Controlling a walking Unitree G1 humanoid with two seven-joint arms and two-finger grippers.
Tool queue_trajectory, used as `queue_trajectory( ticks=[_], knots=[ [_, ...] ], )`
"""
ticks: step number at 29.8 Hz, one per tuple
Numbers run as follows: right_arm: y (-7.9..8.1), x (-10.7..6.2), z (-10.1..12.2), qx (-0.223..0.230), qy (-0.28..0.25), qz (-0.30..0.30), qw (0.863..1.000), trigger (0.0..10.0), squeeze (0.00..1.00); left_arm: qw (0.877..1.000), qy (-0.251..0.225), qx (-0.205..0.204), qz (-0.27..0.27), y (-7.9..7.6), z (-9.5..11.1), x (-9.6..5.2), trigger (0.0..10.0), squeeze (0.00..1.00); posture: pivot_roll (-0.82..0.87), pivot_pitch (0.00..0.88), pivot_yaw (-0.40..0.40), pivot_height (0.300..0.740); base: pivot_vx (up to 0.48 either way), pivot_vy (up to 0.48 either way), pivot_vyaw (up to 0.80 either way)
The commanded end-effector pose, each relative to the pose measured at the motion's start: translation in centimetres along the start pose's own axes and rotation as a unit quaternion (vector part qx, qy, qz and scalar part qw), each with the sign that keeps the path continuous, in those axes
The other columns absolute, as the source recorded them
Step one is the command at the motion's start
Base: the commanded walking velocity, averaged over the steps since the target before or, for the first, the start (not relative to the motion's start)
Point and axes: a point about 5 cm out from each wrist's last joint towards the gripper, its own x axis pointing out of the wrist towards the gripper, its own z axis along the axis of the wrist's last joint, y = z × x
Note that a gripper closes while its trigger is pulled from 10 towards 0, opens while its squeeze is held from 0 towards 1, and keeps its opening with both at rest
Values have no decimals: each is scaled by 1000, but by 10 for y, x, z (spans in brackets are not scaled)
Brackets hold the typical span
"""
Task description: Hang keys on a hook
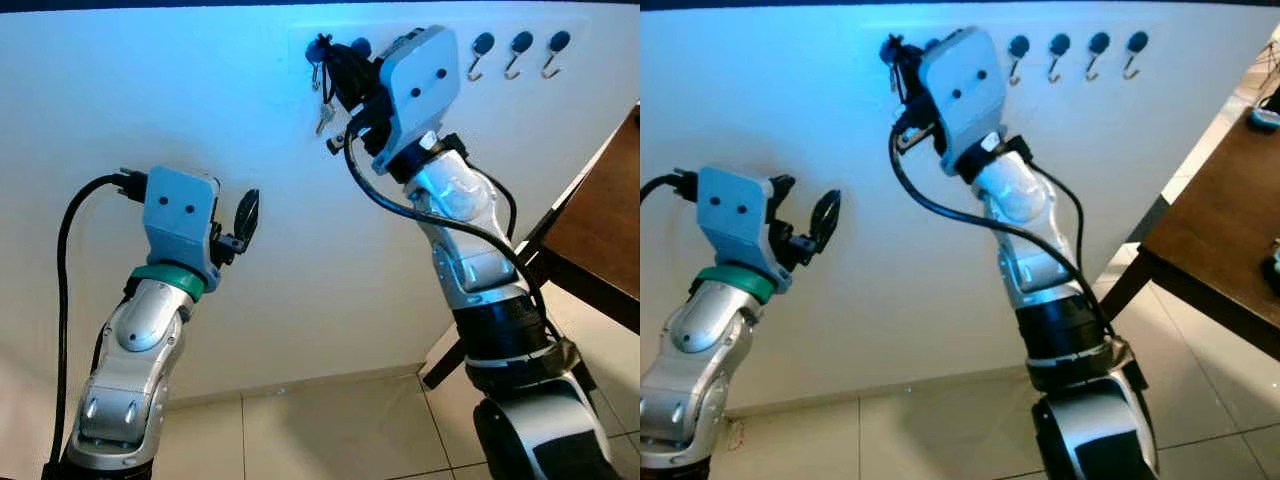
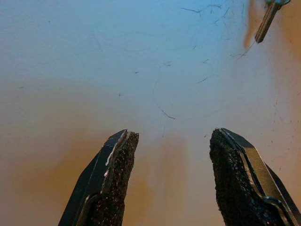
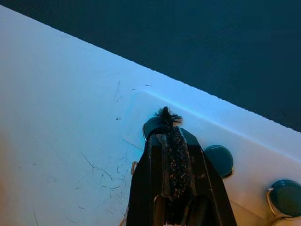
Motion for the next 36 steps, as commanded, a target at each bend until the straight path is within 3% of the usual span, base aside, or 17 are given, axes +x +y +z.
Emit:
queue_trajectory(
  ticks=[1, 11, 19, 36],
  knots=[
    [0, 3, 2, 8, -10, 3, 1000, 10000, 0, 1000, -1, -1, -1, -1, 2, 0, 10000, 0, -23, 88, 60, 740, 0, 0, 0],
    [10, 11, 0, 23, -11, 44, 999, 10000, 0, 1000, -1, -2, 1, -2, 2, -1, 10000, 0, -14, 92, 53, 740, 0, 0, 0],
    [20, 10, -11, 19, 19, 81, 996, 10000, 0, 1000, -1, -4, 1, -3, 3, -1, 10000, 0, -13, 96, 51, 740, 0, 0, 0],
    [33, -13, -25, -59, 44, 123, 990, 10000, 0, 1000, 1, -9, -6, -7, 2, 0, 10000, 0, -20, 105, 61, 740, 0, 0, 0]
  ],
)
